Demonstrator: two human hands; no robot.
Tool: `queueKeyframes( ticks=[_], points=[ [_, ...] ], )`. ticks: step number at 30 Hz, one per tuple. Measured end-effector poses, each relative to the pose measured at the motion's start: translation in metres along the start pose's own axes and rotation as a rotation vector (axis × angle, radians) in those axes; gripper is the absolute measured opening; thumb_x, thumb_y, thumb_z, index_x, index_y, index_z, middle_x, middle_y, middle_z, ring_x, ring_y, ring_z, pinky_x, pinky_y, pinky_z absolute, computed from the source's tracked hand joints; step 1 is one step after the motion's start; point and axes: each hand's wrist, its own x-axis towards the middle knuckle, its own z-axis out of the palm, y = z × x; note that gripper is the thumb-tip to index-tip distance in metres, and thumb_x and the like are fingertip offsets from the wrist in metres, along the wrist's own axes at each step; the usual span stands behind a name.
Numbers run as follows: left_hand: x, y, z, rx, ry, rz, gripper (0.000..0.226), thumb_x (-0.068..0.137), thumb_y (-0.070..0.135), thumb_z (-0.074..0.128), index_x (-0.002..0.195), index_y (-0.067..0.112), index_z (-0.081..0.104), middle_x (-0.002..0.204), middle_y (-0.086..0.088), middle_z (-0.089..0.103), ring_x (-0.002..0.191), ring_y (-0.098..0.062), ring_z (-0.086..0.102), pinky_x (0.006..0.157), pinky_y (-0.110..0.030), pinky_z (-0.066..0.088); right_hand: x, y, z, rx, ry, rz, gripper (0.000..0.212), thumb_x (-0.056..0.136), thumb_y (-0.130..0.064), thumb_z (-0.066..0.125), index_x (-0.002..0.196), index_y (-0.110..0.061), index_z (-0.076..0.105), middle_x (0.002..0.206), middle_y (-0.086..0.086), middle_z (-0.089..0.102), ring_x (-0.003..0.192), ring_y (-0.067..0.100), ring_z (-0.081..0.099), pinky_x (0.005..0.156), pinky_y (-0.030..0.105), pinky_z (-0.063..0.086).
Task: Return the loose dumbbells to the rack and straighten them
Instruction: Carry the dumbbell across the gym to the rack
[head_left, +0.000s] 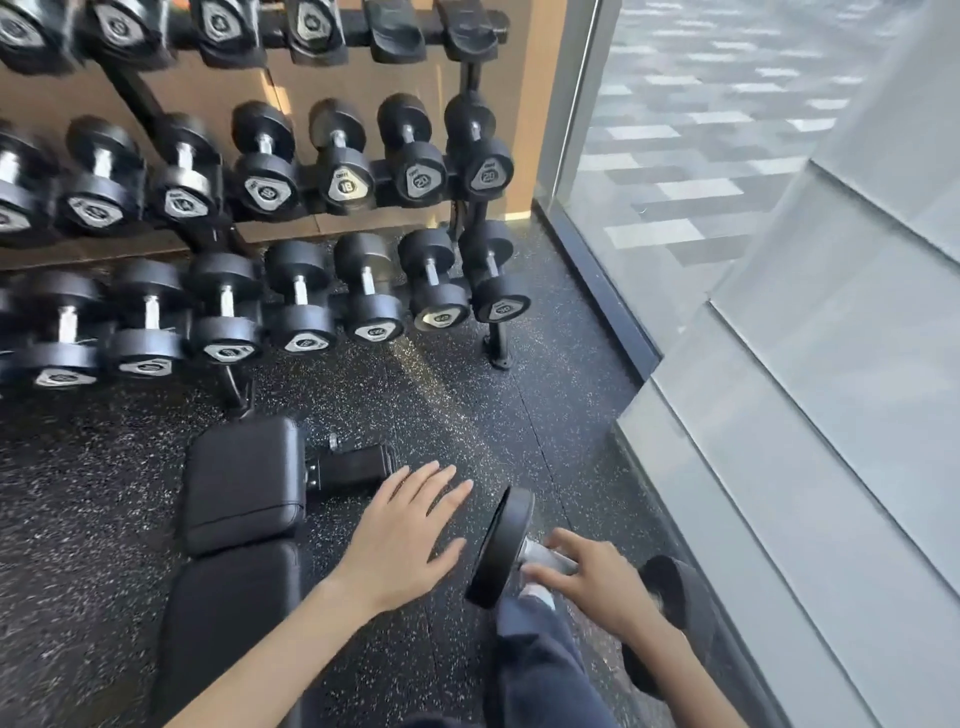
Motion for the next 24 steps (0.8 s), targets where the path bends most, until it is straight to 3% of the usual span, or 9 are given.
queueKeyframes(
  ticks=[4,8,15,18,22,24],
  points=[
    [0.073,0.004,-0.014,0.031,0.007,-0.058,0.058,0.089,0.051,0.036,0.136,0.019,0.050,0.137,-0.004,0.053,0.129,-0.022,0.046,0.107,-0.046,0.036,0.058,0.032,-0.065,-0.058,-0.036,-0.047,0.053,0.069,-0.079,0.050,0.101,-0.037,0.055,0.089,-0.016,0.065,0.076,0.005,0.058,0.061,0.026,0.042],
    [0.140,0.014,-0.021,0.034,0.029,-0.100,0.058,0.089,0.050,0.037,0.136,0.019,0.050,0.137,-0.004,0.053,0.129,-0.022,0.046,0.108,-0.045,0.034,0.111,0.058,-0.131,-0.166,0.010,-0.100,0.055,0.070,-0.081,0.044,0.101,-0.037,0.054,0.072,-0.014,0.059,0.069,0.007,0.057,0.059,0.027,0.040],
    [0.228,0.015,-0.017,-0.001,0.025,-0.142,0.057,0.089,0.048,0.037,0.137,0.018,0.049,0.138,-0.005,0.052,0.130,-0.022,0.045,0.107,-0.046,0.035,0.184,0.085,-0.182,-0.215,-0.061,-0.091,0.054,0.068,-0.081,0.048,0.100,-0.037,0.055,0.088,-0.013,0.068,0.076,0.008,0.061,0.066,0.028,0.049],
    [0.264,-0.005,-0.010,-0.012,0.019,-0.163,0.058,0.090,0.049,0.038,0.138,0.019,0.047,0.139,-0.004,0.050,0.131,-0.022,0.043,0.109,-0.046,0.033,0.221,0.087,-0.189,-0.203,-0.104,-0.087,0.052,0.066,-0.078,0.048,0.099,-0.038,0.055,0.086,-0.014,0.068,0.070,0.003,0.060,0.064,0.026,0.050],
    [0.320,-0.047,-0.005,-0.001,0.028,-0.183,0.058,0.089,0.049,0.038,0.138,0.019,0.048,0.138,-0.004,0.051,0.131,-0.022,0.044,0.108,-0.045,0.035,0.284,0.085,-0.207,-0.219,-0.131,-0.086,0.056,0.060,-0.082,0.044,0.090,-0.036,0.051,0.074,-0.011,0.062,0.069,0.010,0.059,0.057,0.025,0.041],
    [0.352,-0.071,-0.006,-0.002,0.027,-0.197,0.058,0.090,0.050,0.036,0.138,0.019,0.048,0.138,-0.004,0.051,0.131,-0.022,0.044,0.109,-0.045,0.034,0.321,0.079,-0.225,-0.243,-0.137,-0.088,0.061,0.059,-0.086,0.045,0.094,-0.036,0.051,0.079,-0.011,0.064,0.074,0.011,0.060,0.059,0.025,0.042]
  ],
)
